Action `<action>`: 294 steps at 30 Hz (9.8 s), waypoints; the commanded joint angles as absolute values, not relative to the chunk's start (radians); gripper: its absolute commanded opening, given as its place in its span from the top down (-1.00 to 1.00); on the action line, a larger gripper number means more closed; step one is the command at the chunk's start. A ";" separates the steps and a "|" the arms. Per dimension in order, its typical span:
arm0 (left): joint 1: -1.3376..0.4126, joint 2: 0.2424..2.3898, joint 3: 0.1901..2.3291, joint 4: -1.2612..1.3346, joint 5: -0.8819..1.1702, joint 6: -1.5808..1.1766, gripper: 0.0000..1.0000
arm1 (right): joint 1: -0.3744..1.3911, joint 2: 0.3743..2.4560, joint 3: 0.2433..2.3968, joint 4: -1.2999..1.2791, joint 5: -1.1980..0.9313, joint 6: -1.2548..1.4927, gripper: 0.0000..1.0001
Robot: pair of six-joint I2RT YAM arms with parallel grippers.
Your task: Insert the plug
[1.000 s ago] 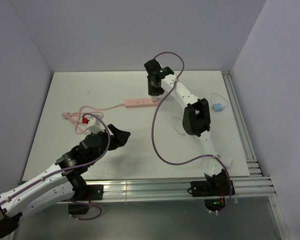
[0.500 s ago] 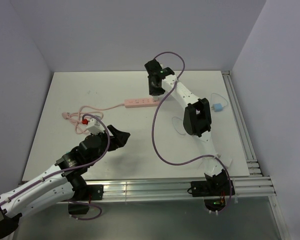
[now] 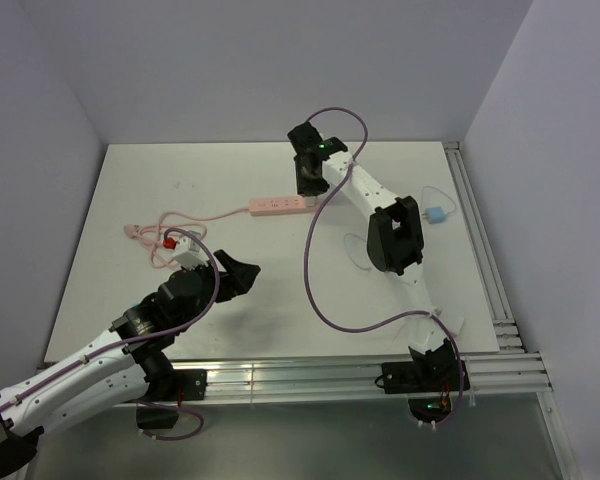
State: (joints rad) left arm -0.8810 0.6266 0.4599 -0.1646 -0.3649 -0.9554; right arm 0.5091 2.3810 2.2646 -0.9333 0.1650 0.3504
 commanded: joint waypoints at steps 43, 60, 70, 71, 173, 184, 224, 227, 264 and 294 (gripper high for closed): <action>-0.881 0.624 0.477 -0.175 -0.367 -0.963 -0.71 | 0.511 2.580 2.267 -1.034 0.092 0.351 1.00; -0.881 0.565 0.560 -0.377 -0.413 -1.034 -0.75 | 0.512 2.465 2.049 -0.850 0.089 0.350 0.85; -0.879 0.747 0.690 -0.526 -0.449 -1.074 -0.99 | 0.509 2.310 1.867 -0.597 0.103 0.356 -0.70; -0.879 0.759 0.704 -0.543 -0.456 -1.080 -0.99 | 0.511 2.290 1.855 -0.578 0.101 0.359 -0.74; -0.710 1.226 1.042 -0.736 -0.172 -1.008 -0.88 | -0.526 1.230 0.571 -0.744 0.147 0.831 -0.84; -0.710 1.243 1.046 -0.723 -0.164 -1.023 -0.86 | -0.486 1.350 0.610 -0.679 0.060 0.733 -0.69; -0.732 1.342 1.072 -0.666 -0.164 -1.006 -0.85 | -0.160 2.068 1.675 -0.839 0.431 0.943 -0.93; -0.732 1.347 1.072 -0.658 -0.160 -0.997 -0.86 | -0.175 2.097 1.687 -0.828 0.431 0.936 -0.92; -0.733 0.927 0.907 -0.171 0.382 -0.784 -0.37 | 0.253 1.527 1.381 -0.804 0.281 0.680 1.00; -1.230 1.078 0.805 0.209 -0.475 -0.867 -0.40 | 0.663 0.965 1.011 -0.466 -0.002 1.195 1.00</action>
